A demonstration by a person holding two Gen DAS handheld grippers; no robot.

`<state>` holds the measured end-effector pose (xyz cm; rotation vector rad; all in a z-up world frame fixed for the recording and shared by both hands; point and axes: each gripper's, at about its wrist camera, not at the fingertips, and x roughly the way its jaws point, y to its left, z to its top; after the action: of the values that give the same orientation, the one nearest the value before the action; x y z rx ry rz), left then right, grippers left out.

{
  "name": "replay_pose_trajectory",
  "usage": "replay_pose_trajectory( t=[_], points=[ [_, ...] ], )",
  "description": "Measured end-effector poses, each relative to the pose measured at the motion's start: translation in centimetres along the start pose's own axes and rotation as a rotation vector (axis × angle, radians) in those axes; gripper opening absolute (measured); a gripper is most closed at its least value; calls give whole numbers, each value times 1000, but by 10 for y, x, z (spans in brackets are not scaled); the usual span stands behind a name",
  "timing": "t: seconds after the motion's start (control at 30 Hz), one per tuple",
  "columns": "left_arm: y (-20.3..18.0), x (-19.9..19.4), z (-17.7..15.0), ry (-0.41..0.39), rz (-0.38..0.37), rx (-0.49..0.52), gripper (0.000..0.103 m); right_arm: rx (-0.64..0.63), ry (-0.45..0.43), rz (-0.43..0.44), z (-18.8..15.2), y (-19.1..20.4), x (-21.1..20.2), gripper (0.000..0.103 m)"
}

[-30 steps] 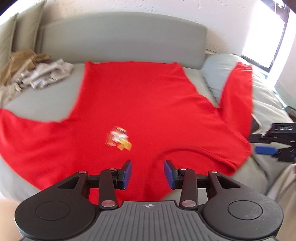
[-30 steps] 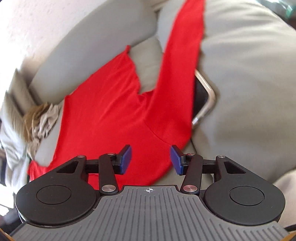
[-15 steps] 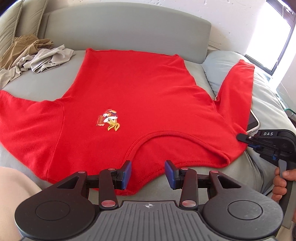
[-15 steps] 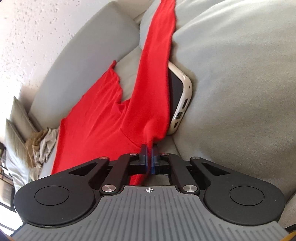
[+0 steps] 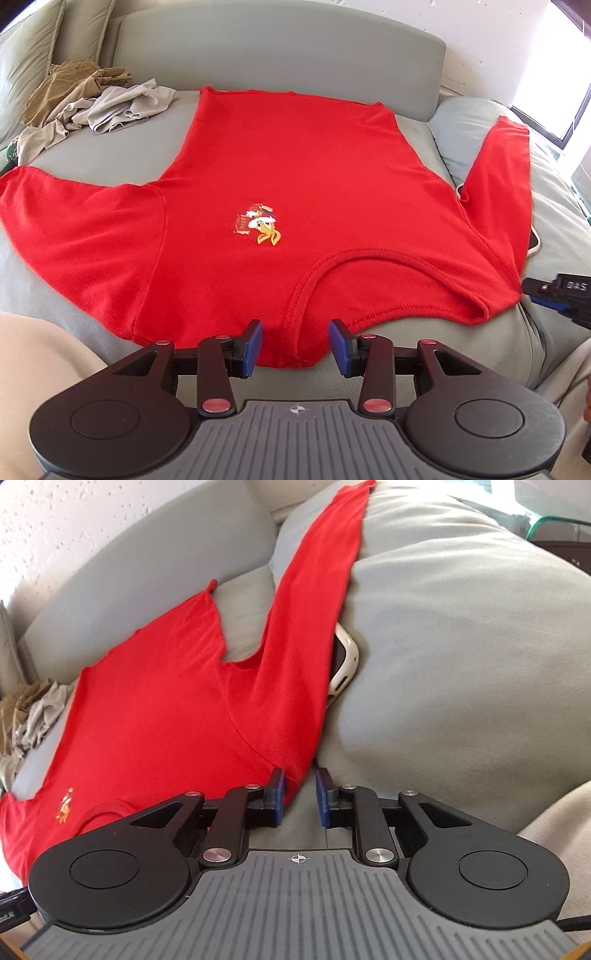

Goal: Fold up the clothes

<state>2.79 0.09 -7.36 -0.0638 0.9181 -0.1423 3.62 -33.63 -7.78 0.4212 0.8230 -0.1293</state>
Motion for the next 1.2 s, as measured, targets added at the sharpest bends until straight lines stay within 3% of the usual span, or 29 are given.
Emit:
replay_pose_trajectory(
  t=[0.1,0.23,0.3,0.4,0.5,0.57,0.63,0.7,0.73,0.83,1.03,1.2],
  points=[
    [-5,1,7,-38,7,9,39,-75,-71,82,0,17,-17,24],
    [-11,14,14,-99,54,34,40,-198,-16,226,-3,49,0,24],
    [-11,28,13,-43,100,62,37,-264,38,236,-12,64,16,24],
    [-13,23,8,2,94,118,37,-328,90,230,-25,70,18,23],
    [-13,10,11,56,16,75,37,-351,172,225,-20,69,5,22],
    [-15,0,14,60,-30,51,38,-282,188,234,-7,55,-7,32],
    [-21,-8,20,25,-43,57,41,-195,75,250,12,37,-23,60],
    [-29,-16,27,-1,-74,48,44,-115,-62,261,33,18,-38,76],
    [-34,-19,32,-8,-97,32,45,-79,-118,252,45,8,-40,79],
    [-47,-16,45,-19,-146,12,49,34,-269,231,83,-23,-41,78],
    [-66,7,58,18,-183,-46,49,375,-234,267,156,-108,40,58],
    [-89,31,66,61,-251,-68,49,431,-278,208,207,-143,85,55]
  ],
)
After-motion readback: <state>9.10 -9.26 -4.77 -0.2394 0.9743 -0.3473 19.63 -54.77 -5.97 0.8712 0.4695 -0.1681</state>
